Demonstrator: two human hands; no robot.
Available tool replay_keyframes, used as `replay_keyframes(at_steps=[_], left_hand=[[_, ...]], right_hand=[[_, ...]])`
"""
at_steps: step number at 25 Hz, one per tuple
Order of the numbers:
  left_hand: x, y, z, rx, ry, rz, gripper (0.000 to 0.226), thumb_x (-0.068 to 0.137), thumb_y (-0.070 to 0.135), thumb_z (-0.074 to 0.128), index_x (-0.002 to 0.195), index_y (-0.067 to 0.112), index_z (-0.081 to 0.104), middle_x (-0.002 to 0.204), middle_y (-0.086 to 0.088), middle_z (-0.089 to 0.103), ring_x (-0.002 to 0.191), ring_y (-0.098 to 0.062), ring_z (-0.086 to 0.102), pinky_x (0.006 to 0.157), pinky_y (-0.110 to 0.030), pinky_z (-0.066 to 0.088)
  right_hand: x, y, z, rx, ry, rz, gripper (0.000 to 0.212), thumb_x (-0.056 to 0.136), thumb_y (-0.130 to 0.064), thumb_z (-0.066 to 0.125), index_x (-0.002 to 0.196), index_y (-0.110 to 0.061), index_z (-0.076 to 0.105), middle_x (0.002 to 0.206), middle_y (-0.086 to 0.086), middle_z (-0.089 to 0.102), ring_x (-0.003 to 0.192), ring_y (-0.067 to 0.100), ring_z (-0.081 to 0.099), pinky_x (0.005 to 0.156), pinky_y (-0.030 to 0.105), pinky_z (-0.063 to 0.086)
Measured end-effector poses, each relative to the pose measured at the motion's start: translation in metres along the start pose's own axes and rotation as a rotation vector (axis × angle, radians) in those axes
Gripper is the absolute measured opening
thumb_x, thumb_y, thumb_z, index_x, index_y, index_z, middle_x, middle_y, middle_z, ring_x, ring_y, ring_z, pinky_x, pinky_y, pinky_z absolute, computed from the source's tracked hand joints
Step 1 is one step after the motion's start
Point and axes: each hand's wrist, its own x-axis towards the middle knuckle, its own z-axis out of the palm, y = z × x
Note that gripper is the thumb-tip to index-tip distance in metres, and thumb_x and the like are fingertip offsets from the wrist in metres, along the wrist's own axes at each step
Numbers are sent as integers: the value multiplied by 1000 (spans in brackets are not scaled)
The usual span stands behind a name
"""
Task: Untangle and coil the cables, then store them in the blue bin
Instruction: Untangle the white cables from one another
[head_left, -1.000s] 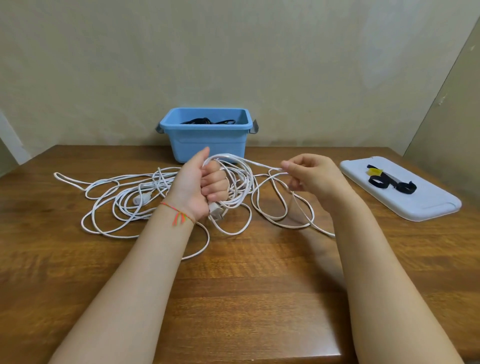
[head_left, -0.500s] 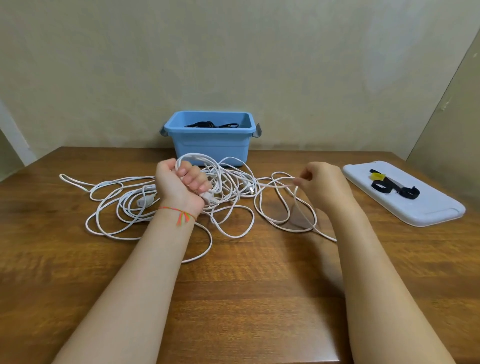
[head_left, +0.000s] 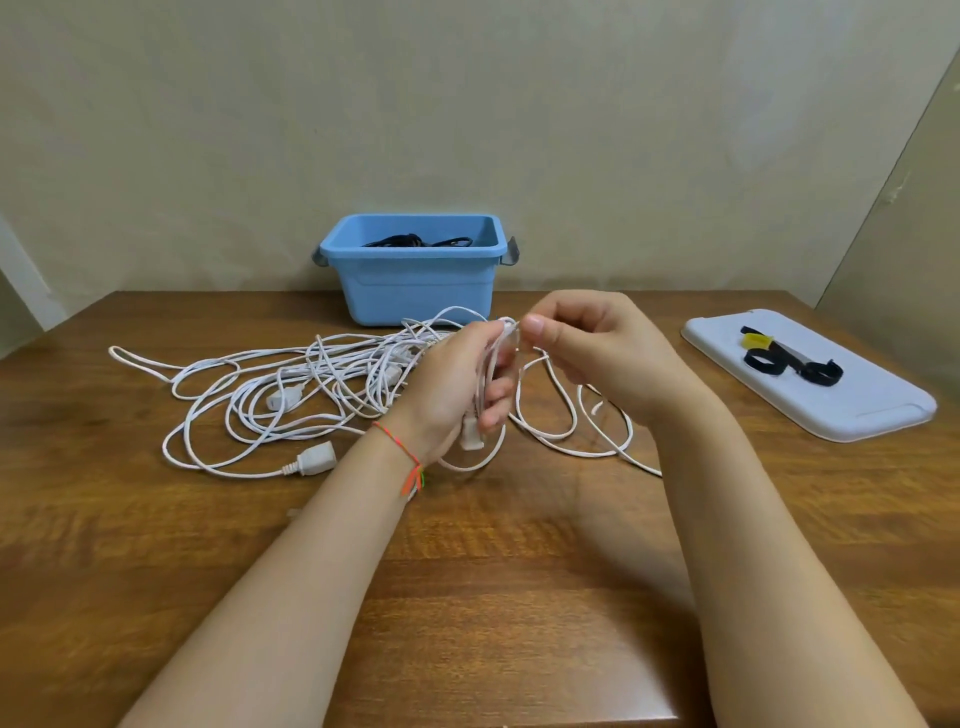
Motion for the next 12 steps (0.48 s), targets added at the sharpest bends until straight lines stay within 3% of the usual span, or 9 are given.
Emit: replay_keyframes(at_steps=[4, 7, 9, 12], left_hand=[[-3, 5, -6, -367, -280, -168, 37, 96, 35, 33, 62, 19, 36, 38, 6, 15, 33, -11, 11, 38, -20, 20], [-4, 3, -17, -504, -373, -215, 49, 97, 49, 40, 59, 20, 35, 40, 6, 12, 32, -10, 10, 35, -18, 19], [-2, -1, -20, -474, -385, -228, 52, 97, 50, 42, 55, 22, 29, 40, 6, 15, 31, -8, 14, 34, -19, 20], [3, -5, -16, -365, -252, -266, 56, 98, 51, 44, 54, 22, 24, 40, 6, 21, 31, -7, 21, 35, -19, 22]], right_hand=[[7, 5, 8, -67, 231, 19, 23, 84, -28, 77, 74, -13, 64, 54, -13, 49, 48, 1, 37, 47, 13, 31], [8, 8, 9, -77, 194, 101, 20, 88, -35, 73, 84, -16, 68, 58, -14, 59, 51, -3, 47, 48, 11, 36], [5, 7, 10, -80, 102, 162, 31, 94, -38, 64, 79, -12, 69, 54, -11, 58, 49, 2, 46, 47, 14, 35], [6, 9, 9, -106, 125, 184, 52, 95, -43, 61, 77, 6, 62, 52, 1, 51, 49, 12, 41, 48, 22, 32]])
